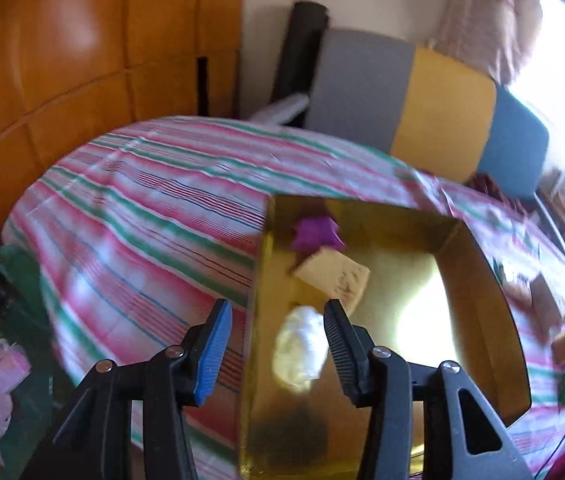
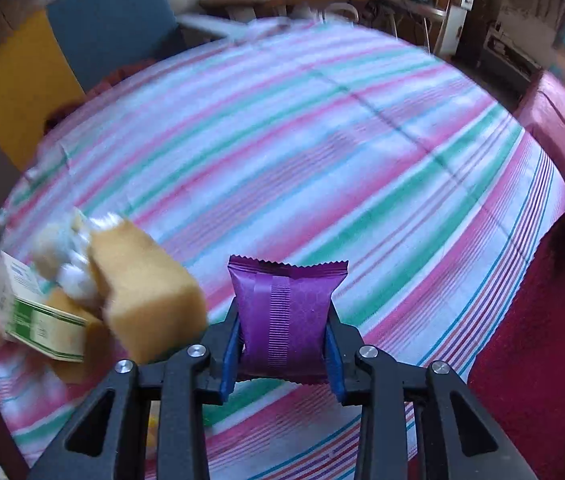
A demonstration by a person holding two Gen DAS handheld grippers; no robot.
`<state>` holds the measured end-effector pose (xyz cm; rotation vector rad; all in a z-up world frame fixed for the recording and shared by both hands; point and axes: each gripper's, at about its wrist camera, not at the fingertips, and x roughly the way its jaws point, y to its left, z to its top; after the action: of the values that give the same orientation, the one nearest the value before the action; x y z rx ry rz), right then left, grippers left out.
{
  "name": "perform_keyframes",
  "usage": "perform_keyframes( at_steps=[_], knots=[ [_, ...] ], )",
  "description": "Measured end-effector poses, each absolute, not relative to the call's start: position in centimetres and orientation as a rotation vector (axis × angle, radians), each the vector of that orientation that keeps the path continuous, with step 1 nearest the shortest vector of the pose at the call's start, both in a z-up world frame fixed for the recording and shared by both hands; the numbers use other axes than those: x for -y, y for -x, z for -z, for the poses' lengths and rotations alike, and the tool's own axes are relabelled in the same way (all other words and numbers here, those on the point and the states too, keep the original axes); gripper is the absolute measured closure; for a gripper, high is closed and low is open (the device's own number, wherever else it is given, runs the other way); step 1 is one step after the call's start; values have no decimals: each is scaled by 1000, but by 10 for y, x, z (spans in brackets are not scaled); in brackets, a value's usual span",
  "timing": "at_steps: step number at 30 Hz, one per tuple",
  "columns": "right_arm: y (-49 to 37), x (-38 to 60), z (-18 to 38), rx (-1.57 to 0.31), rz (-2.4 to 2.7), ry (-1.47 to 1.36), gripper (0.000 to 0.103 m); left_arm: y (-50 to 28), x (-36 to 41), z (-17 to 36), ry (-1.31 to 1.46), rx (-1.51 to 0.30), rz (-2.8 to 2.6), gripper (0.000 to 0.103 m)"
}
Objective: Organize objects
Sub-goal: 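Release the white bun in the tray while the right gripper drops the purple pastry beside it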
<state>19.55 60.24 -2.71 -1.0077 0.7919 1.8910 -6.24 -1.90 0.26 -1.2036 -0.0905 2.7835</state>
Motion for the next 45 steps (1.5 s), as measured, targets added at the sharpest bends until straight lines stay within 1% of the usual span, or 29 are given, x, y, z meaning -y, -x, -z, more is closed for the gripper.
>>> perform_keyframes(
  at_steps=[3, 6, 8, 11, 14, 17, 24, 26, 28, 29, 31, 33, 39, 41, 43, 45],
  knots=[
    [-192, -576, -5, -713, -2038, 925, 67, 58, 33, -5, 1197, 139, -2814, 55],
    [-165, -531, -36, -648, -2243, 912, 67, 55, 44, -4, 1203, 156, -2838, 55],
    [-139, -491, -59, -567, -2400, 931, 67, 55, 50, -2, 1219, 188, -2842, 55],
    [-92, -411, -76, -484, -2629, 1019, 67, 53, 60, 0, 1225, 229, -2851, 55],
    [-47, -334, -64, -414, -2809, 1196, 67, 49, 69, 2, 1225, 263, -2856, 55],
    [-13, -257, -35, -353, -2926, 1414, 67, 46, 77, 3, 1229, 286, -2860, 55],
    [43, -117, 32, -170, -2997, 1831, 67, 46, 91, 10, 1242, 333, -2870, 55],
    [51, -95, 46, -205, -3015, 1930, 64, 47, 92, 13, 1253, 338, -2865, 55],
    [55, -82, 58, -268, -3030, 1989, 62, 48, 93, 15, 1266, 345, -2859, 55],
    [56, -79, 61, -314, -3029, 2009, 54, 48, 93, 16, 1270, 347, -2855, 55],
    [54, -78, 64, -370, -3030, 2022, 49, 48, 92, 17, 1270, 346, -2852, 55],
    [50, -81, 64, -355, -3029, 2007, 49, 48, 90, 17, 1270, 334, -2853, 55],
    [41, -104, 56, -414, -3012, 1899, 44, 45, 80, 16, 1258, 285, -2857, 55],
    [36, -112, 50, -399, -3004, 1851, 41, 43, 74, 12, 1239, 262, -2857, 55],
    [32, -116, 44, -359, -3004, 1794, 40, 40, 67, 9, 1224, 234, -2849, 55],
    [26, -122, 35, -306, -3006, 1732, 35, 36, 58, 5, 1201, 209, -2840, 55]
  ],
)
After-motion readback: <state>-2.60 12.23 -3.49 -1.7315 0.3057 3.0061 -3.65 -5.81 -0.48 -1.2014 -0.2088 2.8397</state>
